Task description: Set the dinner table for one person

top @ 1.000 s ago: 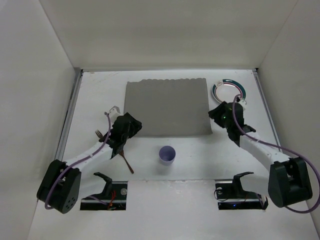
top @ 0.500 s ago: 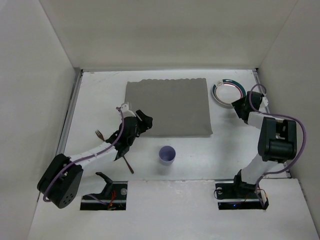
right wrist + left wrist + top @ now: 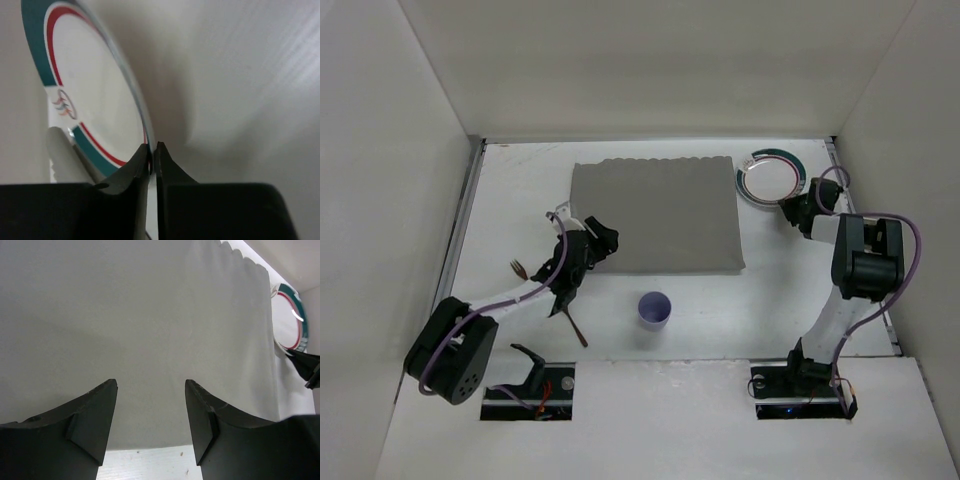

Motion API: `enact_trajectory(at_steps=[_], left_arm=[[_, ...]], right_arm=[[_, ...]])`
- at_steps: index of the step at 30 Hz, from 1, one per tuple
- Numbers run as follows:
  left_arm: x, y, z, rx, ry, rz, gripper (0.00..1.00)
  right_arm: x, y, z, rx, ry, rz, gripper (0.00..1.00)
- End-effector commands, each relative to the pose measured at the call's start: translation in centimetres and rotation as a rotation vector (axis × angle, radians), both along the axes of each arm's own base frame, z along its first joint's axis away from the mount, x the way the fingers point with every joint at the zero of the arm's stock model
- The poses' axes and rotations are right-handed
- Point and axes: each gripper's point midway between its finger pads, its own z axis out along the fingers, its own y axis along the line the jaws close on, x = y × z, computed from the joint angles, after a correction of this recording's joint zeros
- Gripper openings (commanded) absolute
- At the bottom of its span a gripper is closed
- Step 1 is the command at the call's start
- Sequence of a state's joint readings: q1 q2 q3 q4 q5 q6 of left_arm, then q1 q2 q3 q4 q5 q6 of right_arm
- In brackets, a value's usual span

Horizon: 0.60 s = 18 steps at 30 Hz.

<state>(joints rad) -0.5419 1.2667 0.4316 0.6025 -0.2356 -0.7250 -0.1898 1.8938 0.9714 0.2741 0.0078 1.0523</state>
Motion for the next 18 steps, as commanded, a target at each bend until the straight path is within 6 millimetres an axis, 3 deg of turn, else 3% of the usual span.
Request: enact_trajectory(at_steps=[1,5,8,11,15,18], left_arm=[[0.7,0.2,0.7,-0.032,-0.045,0.011,0.54],[0.8,0.3,0.4,-0.033,-0.043,0.014,0.54],[0.9,0.3,0.5,-0.041,-0.052,0.013,0.54],[0.8,0.3,0.7,-0.051,-0.059,0.01,0.53],[0.9,1.3,0.9,-0.064,-0.068,0.042,0.48],[1.1,2.1,0.5,-0.057,-0.053,0.071,0.4]], right_arm=[[1.1,-0.5,1.5,0.001,-0.078,-0.013,0.07],[0.4,-1.3,7.5,-0.028,-0.253,-0.03,0.05],[-0.9,-1.9,13.6,-0.057,-0.39,-0.032,0.05],[-2.1,-0.4,19.3,-0.083,-0.513,0.04,0.06],[-2.6,6.8,22.9,-0.062,-0.589,0.252,0.06],[-2.7,14.7,22.0,0.007,-0.575,0.444,0.06]])
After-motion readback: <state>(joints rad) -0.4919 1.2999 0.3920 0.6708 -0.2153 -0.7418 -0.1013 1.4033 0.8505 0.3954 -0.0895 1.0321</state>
